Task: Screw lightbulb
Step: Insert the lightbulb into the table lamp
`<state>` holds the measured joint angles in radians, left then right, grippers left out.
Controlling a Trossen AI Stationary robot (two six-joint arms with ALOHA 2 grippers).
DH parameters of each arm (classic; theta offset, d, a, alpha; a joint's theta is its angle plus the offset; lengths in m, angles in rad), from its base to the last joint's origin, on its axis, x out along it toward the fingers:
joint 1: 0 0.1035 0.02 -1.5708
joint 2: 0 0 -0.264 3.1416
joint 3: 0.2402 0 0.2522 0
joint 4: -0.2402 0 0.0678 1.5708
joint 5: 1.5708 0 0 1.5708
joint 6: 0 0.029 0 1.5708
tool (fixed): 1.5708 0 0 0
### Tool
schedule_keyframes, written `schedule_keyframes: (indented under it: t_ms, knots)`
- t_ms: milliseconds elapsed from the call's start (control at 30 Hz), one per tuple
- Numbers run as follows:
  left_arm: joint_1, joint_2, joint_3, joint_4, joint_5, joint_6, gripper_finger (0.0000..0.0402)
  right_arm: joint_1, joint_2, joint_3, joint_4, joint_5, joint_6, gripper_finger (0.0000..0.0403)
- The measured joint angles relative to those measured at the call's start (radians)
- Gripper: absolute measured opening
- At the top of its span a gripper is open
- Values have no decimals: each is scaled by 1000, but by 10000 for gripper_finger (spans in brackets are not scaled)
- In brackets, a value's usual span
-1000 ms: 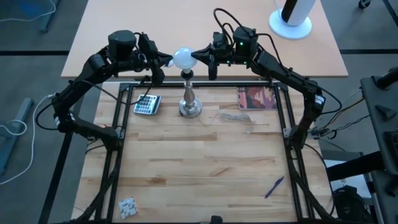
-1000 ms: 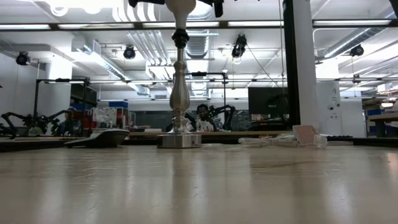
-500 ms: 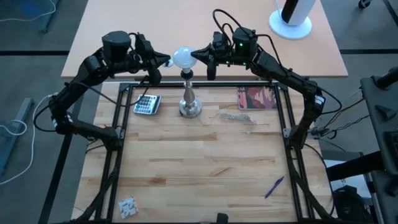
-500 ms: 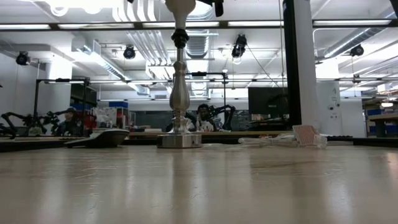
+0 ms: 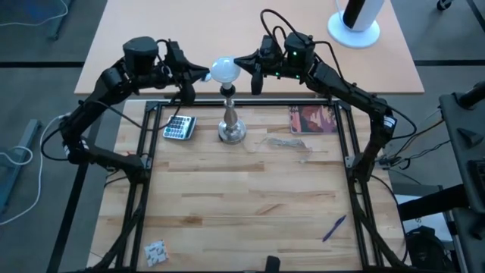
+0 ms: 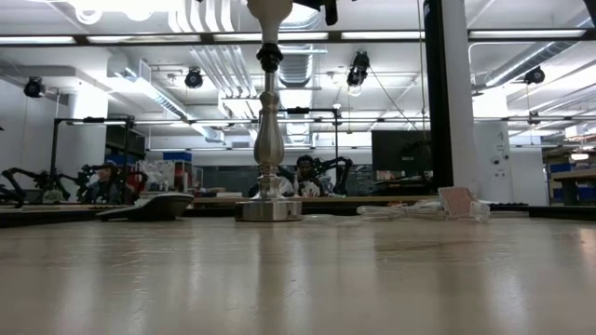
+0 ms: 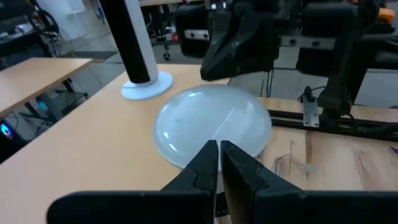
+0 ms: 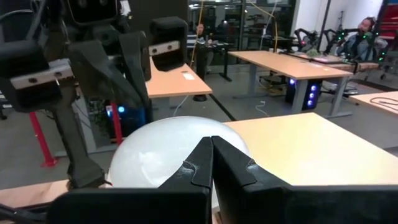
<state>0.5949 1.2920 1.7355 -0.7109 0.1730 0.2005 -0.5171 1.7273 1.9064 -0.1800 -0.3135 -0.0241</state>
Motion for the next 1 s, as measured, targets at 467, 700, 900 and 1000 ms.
schedule_keyframes:
  t_ms: [467,700,900,1000]
  knots:
    - [11,38,2,4,-4,20,11,-1,6,-2,-17,2,6,0]
    - [13,43,3,22,-8,27,8,-2,6,-3,-22,-1,24,0]
    - [15,43,3,24,-27,27,2,-2,6,-4,-20,-15,36,0]
    - [16,43,2,26,-34,27,9,-2,6,-4,-19,-23,40,0]
